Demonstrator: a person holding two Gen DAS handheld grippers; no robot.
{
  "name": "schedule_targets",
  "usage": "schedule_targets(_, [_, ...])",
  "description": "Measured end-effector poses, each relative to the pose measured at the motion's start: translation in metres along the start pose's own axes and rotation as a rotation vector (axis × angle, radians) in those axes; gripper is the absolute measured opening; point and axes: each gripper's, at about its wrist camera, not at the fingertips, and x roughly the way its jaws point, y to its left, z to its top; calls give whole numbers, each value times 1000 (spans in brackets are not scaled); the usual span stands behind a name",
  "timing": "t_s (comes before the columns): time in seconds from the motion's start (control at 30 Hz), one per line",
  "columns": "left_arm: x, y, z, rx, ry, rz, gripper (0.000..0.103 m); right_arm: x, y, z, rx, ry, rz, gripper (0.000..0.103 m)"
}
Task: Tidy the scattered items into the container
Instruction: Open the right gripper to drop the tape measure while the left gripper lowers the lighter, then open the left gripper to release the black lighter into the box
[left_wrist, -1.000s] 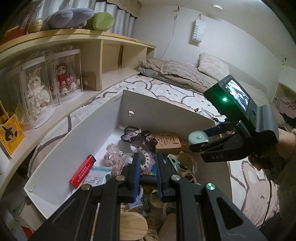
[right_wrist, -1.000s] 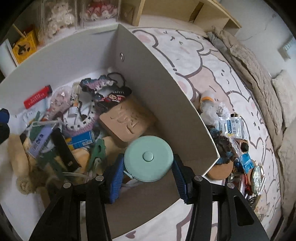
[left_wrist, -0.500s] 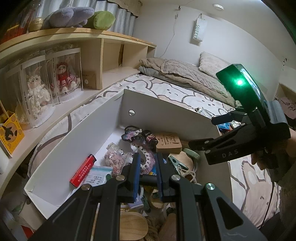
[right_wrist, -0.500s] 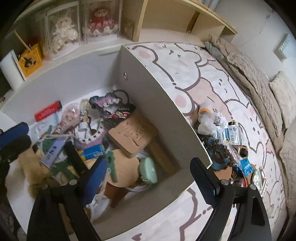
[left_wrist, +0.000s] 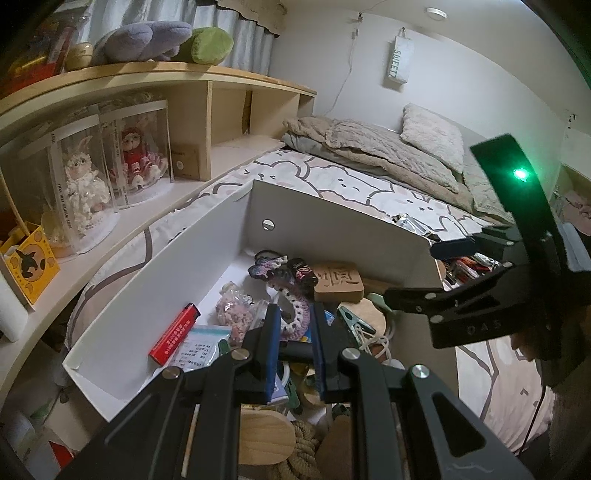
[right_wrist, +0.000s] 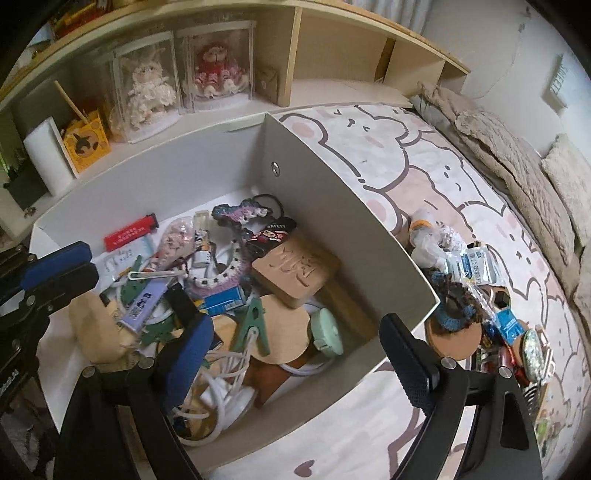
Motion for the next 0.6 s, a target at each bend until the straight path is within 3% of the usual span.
schedule_targets(0.1, [-1,3,-1,-24,11,14,18,-4,-3,-4,21,-20,1,91])
schedule_targets(0.17, [-1,6,-1,-50,24,20,40,-8,-6,-5,33,-30,-3,91])
schedule_targets(0.2, [-1,8,-1,-61,24,23,66,-9,-7,-6,40,-38,-4,91])
schedule_targets(0.23, [-2,9,-1,-71,17,30,76,-11,-9,-7,47,-45,-2,91])
schedule_targets(0.37, [-4,8,-1,-76,11,53,77,-19,-13,-11,83,-91,6,92])
schedule_targets(0.4, [-5,8,-1,-77,11,57,79,-21,-14,-12,91,-104,5,93])
schedule_targets(0.43, [-5,7,-1,-78,10,59,83,-23,-14,-13,98,-114,3,103])
schedule_targets(0.53, [-7,5,0,-77,11,56,96,-26,-14,-17,101,-144,-5,103])
schedule_targets(0.6, [-8,4,1,-73,9,57,98,-28,-13,-19,99,-159,-6,103])
